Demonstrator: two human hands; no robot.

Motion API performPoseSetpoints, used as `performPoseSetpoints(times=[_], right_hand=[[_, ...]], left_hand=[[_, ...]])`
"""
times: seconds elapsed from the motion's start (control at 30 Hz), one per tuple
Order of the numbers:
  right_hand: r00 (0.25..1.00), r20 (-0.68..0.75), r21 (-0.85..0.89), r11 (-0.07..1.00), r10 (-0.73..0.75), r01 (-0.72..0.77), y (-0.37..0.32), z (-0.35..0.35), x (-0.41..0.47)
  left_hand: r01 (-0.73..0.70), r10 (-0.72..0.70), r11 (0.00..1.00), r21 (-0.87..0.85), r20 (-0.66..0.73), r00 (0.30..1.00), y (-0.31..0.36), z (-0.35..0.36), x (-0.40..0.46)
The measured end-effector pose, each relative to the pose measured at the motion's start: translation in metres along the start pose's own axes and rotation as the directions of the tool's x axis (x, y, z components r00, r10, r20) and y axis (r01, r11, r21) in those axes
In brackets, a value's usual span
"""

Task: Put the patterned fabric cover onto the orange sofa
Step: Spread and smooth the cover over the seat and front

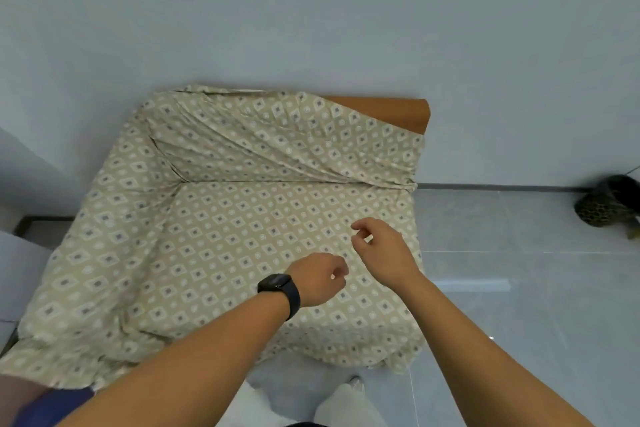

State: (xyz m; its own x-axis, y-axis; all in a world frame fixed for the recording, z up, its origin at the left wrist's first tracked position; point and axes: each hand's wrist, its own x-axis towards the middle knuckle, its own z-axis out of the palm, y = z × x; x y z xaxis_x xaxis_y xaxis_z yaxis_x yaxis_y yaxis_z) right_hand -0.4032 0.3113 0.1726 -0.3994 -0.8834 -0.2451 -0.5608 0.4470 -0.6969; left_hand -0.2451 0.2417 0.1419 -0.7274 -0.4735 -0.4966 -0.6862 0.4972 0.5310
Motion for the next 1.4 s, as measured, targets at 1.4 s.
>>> performPoseSetpoints(times=[1.4], right_hand=[[0.903,0.378,-0.225,0.926,-0.205,0.304,0.224,-0.295,0.257]], left_hand=[[0.232,-0.473,0.764,-0.602,-0.279,0.836,0.282,0.003,0.285]])
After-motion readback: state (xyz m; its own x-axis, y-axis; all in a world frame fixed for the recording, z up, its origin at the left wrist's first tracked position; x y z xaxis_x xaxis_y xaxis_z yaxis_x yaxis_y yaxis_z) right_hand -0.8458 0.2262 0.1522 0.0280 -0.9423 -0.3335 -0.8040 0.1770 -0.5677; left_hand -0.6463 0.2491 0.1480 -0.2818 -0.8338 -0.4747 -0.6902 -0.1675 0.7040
